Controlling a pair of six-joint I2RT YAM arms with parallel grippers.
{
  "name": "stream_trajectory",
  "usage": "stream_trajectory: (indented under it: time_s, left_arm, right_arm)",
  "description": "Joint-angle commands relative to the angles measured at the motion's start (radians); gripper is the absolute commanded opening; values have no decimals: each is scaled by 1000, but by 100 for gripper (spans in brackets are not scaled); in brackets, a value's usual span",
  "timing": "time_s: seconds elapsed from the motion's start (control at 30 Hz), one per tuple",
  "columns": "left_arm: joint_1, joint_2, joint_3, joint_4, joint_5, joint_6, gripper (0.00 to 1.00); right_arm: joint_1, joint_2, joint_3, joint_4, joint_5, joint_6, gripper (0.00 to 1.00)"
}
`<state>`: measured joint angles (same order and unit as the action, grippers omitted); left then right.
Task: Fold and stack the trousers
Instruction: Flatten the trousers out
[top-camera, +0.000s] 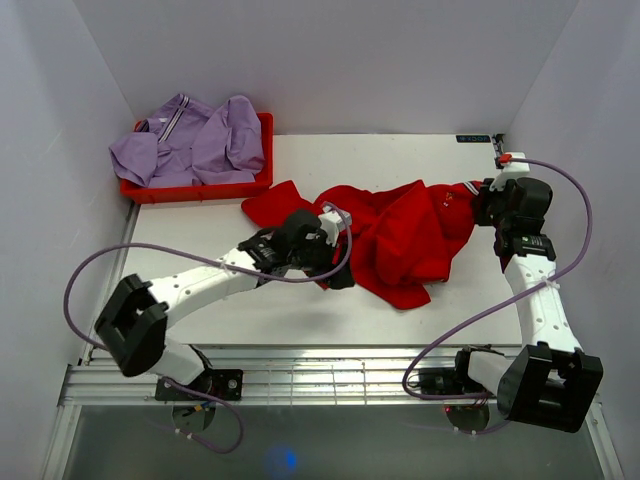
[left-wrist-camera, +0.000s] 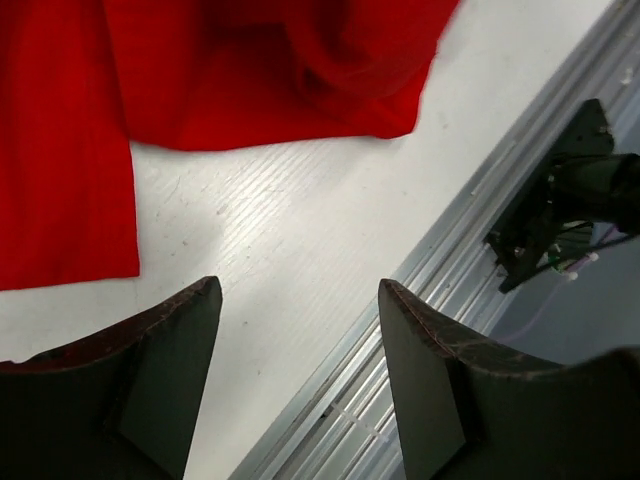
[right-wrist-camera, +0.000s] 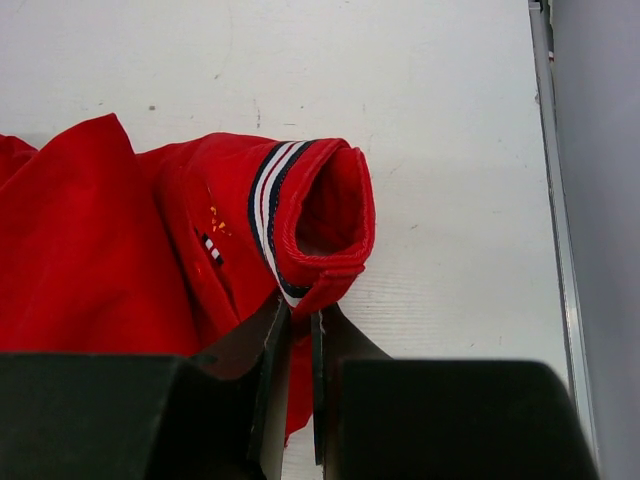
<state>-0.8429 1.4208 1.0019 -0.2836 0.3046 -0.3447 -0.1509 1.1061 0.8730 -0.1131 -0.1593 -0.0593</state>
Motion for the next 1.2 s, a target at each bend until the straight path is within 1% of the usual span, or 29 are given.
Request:
stream_trajectory:
  time_s: [0.0, 0.1, 0.17, 0.23, 0.37, 0.47, 0.5, 0.57, 0.6, 0.7, 0.77, 0.83, 0.87, 0.93, 0.97, 1.0, 1.03, 1.07, 1.1, 1.13, 1.17]
  left_arm:
    - [4, 102, -8, 56, 5, -172, 75]
    - [5, 182, 26, 125, -1, -246, 80]
    - [5, 232, 40, 168, -12, -284, 85]
    - [5, 276, 61, 161, -39, -325, 85]
    - [7, 395, 154, 75, -91, -385, 84]
    - [13, 443, 156, 109, -114, -421, 79]
    - [16, 463, 158, 119, -117, -428, 76]
    - [16, 487, 176, 118, -137, -441, 72]
    - [18, 515, 185, 112, -145, -444, 68]
    - [25, 555, 214, 84, -159, -459, 63]
    - [36, 575, 224, 80, -154, -459, 49]
    - [48, 576, 251, 70, -124, -426, 35]
    - [53, 561, 268, 43, -116, -403, 18]
    - [67, 523, 315, 3, -72, -303, 5]
    - [73, 470, 329, -64, -58, -266, 0]
    - [82, 434, 339, -100, -42, -229, 0]
    - [108, 399, 348, -138, -20, -150, 0]
    - [126, 361, 357, -223, -18, -108, 0]
    - [180, 280, 356, -267, -15, -65, 0]
    - [212, 239, 353, -307, -15, 20, 0]
    - [256, 203, 354, -395, -10, 64, 0]
  right_arm:
    - [-6, -12, 6, 81, 18, -7, 8]
    - [-6, -25, -2, 81, -3, -17, 8]
    - [-6, -28, -8, 81, -13, -20, 8]
    - [-6, -31, -11, 81, -20, -22, 8]
    - [-6, -29, -8, 81, -31, -22, 8]
    - [-6, -34, -6, 81, -46, -22, 8]
    - [-4, -37, -6, 81, -48, -22, 8]
    - [-6, -41, -8, 78, -55, -22, 8]
    - [-6, -43, -11, 79, -55, -22, 8]
    - [-6, -49, -20, 78, -54, -23, 8]
    - [-6, -52, -25, 78, -54, -28, 8]
    - [-6, -57, -25, 78, -48, -39, 8]
    - [-6, -58, -26, 81, -46, -43, 8]
    - [-6, -61, -23, 82, -31, -69, 8]
    - [-6, -61, -19, 82, -26, -77, 8]
    - [-7, -58, -5, 82, -28, -82, 8]
    - [-7, -57, 4, 81, -31, -92, 8]
    - [-10, -54, 15, 81, -37, -96, 8]
    - [-12, -54, 39, 81, -58, -99, 8]
    - [-13, -54, 52, 79, -72, -103, 8]
    - [-13, -54, 66, 73, -100, -105, 8]
